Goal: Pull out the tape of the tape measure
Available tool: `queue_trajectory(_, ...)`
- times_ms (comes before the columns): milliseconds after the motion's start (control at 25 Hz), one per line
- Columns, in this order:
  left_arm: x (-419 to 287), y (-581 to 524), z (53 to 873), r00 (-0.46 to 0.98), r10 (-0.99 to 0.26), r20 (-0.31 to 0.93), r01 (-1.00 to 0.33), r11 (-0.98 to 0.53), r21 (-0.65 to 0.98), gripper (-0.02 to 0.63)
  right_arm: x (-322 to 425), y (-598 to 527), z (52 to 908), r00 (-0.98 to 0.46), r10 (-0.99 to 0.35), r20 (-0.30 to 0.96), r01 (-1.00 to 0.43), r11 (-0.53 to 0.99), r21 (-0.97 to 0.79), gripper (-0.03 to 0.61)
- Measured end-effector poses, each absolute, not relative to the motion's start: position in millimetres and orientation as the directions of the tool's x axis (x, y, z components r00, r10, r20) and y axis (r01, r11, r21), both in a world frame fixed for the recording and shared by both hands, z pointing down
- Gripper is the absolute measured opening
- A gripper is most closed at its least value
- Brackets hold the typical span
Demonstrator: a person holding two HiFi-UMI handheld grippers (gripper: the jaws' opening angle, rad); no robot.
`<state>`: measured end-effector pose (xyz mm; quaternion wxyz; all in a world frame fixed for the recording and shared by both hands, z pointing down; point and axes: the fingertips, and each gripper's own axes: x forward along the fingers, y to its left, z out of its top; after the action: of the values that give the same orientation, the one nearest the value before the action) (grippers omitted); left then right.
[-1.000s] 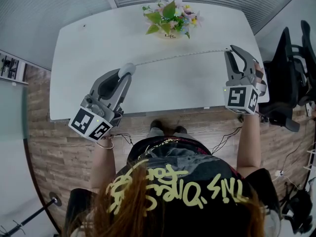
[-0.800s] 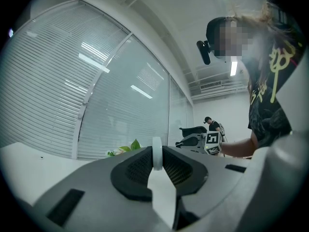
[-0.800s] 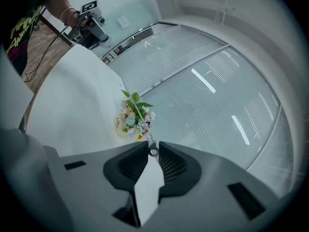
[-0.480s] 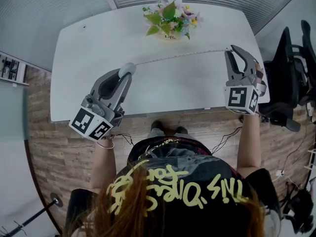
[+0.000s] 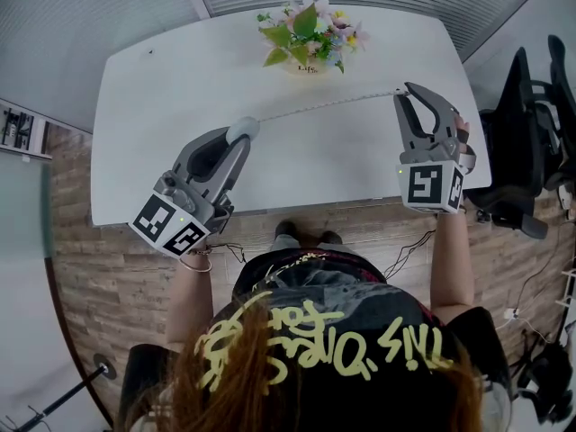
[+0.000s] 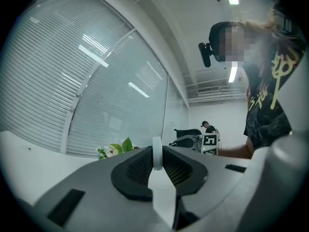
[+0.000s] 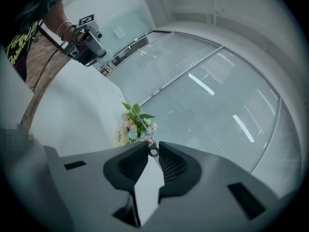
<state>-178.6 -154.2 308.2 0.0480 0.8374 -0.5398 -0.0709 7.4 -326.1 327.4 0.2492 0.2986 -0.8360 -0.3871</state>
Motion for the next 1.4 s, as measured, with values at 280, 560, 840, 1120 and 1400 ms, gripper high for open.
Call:
queue_trajectory(280, -179.8, -159.0, 304.3, 0.407, -0.910, -0.079, -0.897, -0.415, 0.155, 0.060, 3.7, -325.9, 316.0, -0.698, -0.696, 0.167, -0.328, 0.519, 0.789, 0.071)
queue_trajectory(560, -175.0, -167.3, 301.8, 0.433, -0.897, -0.084, -0.884, -0.441, 0.154, 0.060, -3.6, -325.9, 316.8, -0.708, -0.687, 0.167, -0.311, 0.515, 0.799, 0.071)
queue_trajectory(840, -170.6, -167.7, 299.8, 0.452, -0.888, -0.084, -0.875, -0.460, 0.154, 0.060, -9.8, -321.0, 311.2, -0.717, -0.680, 0.155, -0.306, 0.507, 0.806, 0.071)
queue_trajectory(1120, -169.5, -170.4, 297.2, 0.462, -0.882, -0.088, -0.868, -0.471, 0.160, 0.060, -18.5, -315.9, 307.6, -0.728, -0.670, 0.147, -0.301, 0.504, 0.810, 0.071)
queue_trajectory(1400, -169.4, -171.5, 299.3, 0.470, -0.879, -0.086, -0.862, -0.477, 0.170, 0.060, -27.0, -311.5, 307.8, -0.735, -0.662, 0.145, -0.298, 0.508, 0.809, 0.071)
